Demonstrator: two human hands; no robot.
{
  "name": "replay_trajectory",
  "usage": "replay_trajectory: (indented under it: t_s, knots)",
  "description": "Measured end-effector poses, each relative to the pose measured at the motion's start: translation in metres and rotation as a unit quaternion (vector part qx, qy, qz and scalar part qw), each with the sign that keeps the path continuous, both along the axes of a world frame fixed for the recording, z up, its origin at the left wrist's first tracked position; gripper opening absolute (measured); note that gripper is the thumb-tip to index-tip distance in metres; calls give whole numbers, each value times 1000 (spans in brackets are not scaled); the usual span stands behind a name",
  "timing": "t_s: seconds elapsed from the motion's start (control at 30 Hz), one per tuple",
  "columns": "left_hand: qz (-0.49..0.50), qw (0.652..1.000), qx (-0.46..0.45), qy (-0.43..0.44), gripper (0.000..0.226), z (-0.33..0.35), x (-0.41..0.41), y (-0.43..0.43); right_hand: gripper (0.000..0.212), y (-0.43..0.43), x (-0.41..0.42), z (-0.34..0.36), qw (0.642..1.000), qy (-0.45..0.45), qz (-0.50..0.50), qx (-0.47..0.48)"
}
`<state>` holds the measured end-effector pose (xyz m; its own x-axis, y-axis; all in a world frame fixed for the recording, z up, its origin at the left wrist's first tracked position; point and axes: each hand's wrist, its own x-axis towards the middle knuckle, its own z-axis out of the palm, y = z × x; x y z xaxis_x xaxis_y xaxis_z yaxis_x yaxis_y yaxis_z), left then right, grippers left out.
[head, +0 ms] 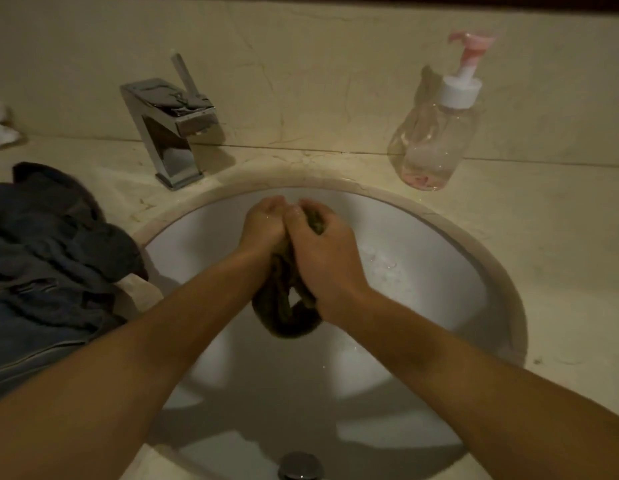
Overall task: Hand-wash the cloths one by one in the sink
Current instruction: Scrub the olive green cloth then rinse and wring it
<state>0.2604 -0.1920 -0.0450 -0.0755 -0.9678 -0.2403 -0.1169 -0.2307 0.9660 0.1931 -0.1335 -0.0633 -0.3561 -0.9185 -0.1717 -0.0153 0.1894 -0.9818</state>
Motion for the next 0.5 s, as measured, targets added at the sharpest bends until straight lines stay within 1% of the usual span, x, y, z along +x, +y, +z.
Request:
replay_trajectory:
  t_s: [0.03,0.1,0.13,0.17,0.2,0.23,0.27,0.3,0.33,0.37,0.4,0.43,0.47,0.5]
  knots:
    - [-7,999,38,2,23,-3,0,-2,47,-3,-3,1,1000,9,1,2]
    - [-53,990,124,42,28,-1,-3,2,57,-15,-20,4,998,47,-19,30]
    - [-81,985,146,43,30,-1,-4,2,61,-20,-32,5,994,99,-22,45]
    - [-113,983,143,9,32,-3,-4,-3,66,-24,-45,5,982,179,-9,65]
    - [-142,981,113,-67,34,-4,-2,-8,69,-25,-57,3,960,264,18,89]
    - [-179,964,61,-186,36,-5,1,-15,70,-25,-67,1,931,342,51,117]
    - [-217,922,-7,-319,40,-11,6,-19,70,-23,-75,0,900,401,85,149]
    - [-245,872,-67,-419,46,-18,12,-21,71,-21,-79,-2,871,441,121,181]
    - [-265,829,-98,-483,52,-23,16,-22,71,-19,-80,-4,844,470,155,209]
    - [-276,794,-129,-526,55,-30,20,-26,70,-17,-79,-5,817,498,181,227]
    - [-282,764,-164,-556,52,-36,24,-28,66,-17,-77,-6,795,527,192,228]
    - [-293,740,-198,-573,43,-39,25,-30,59,-17,-75,-6,779,556,197,211]
    - [-304,731,-213,-572,32,-39,25,-29,47,-17,-73,-4,771,571,211,188]
    - [-320,731,-213,-564,25,-38,25,-29,33,-18,-71,-3,771,566,243,164]
